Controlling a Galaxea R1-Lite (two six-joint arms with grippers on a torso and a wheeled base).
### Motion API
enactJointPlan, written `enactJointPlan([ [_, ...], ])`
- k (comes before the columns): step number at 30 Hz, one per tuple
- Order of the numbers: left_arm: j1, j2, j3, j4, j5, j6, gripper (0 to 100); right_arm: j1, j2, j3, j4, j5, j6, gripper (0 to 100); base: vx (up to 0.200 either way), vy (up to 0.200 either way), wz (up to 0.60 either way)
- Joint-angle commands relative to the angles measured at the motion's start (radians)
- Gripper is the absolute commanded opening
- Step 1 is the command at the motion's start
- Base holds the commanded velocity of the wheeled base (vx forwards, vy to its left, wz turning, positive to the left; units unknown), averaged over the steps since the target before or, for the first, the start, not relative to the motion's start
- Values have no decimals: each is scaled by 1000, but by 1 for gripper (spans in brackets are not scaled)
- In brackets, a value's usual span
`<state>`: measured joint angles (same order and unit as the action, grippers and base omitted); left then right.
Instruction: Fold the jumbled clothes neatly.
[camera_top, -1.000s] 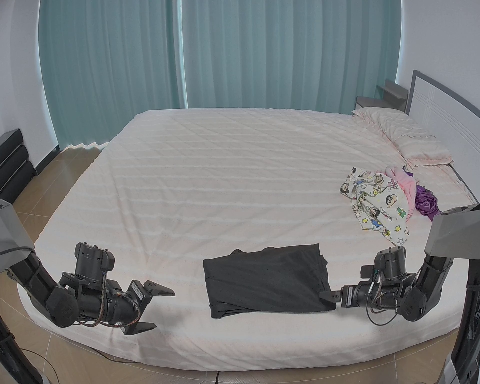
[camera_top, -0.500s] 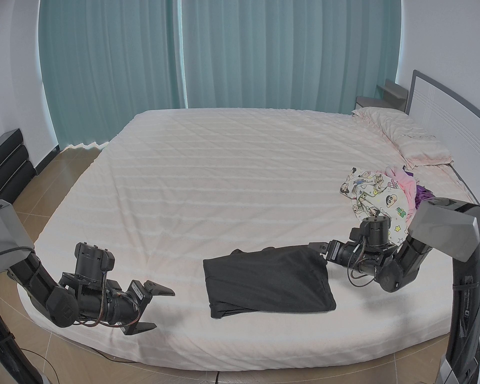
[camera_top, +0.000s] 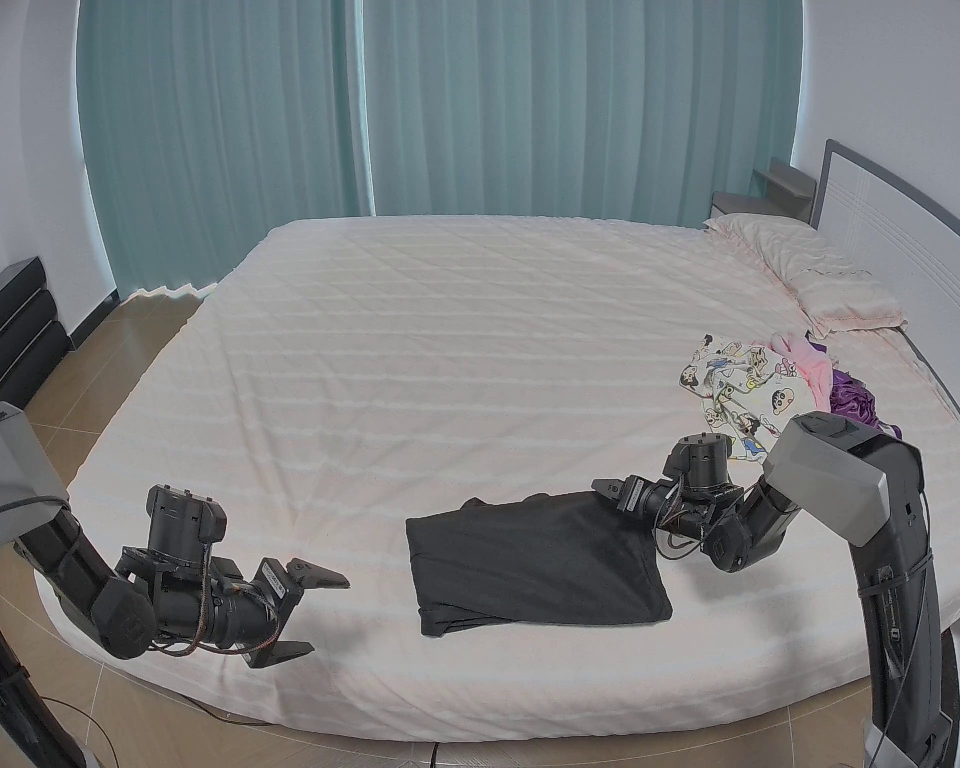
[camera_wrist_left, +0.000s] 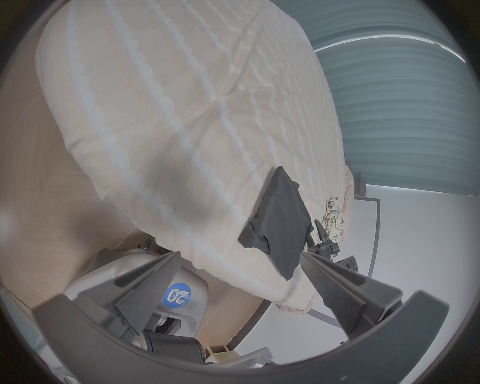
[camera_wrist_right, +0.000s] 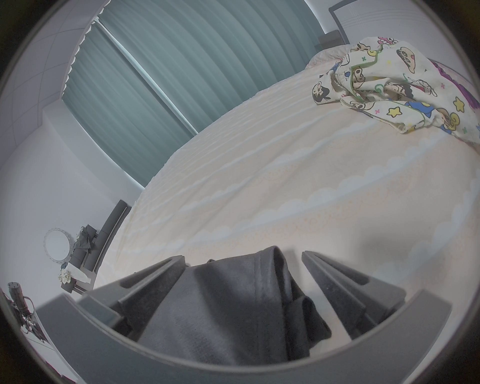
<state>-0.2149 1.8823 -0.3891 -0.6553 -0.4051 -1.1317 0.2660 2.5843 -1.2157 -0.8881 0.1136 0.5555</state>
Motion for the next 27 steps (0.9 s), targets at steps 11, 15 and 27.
enactJointPlan([
  [11, 0, 15, 23, -46, 14, -2, 100, -10, 37, -50, -15, -57, 3, 0, 0, 0, 0],
  [15, 0, 15, 23, -46, 14, -2, 100, -19, 39, -71, -34, -66, 6, 0, 0, 0, 0],
  [27, 0, 15, 23, -46, 14, -2, 100, -40, 60, -114, -34, -71, 4, 0, 0, 0, 0],
])
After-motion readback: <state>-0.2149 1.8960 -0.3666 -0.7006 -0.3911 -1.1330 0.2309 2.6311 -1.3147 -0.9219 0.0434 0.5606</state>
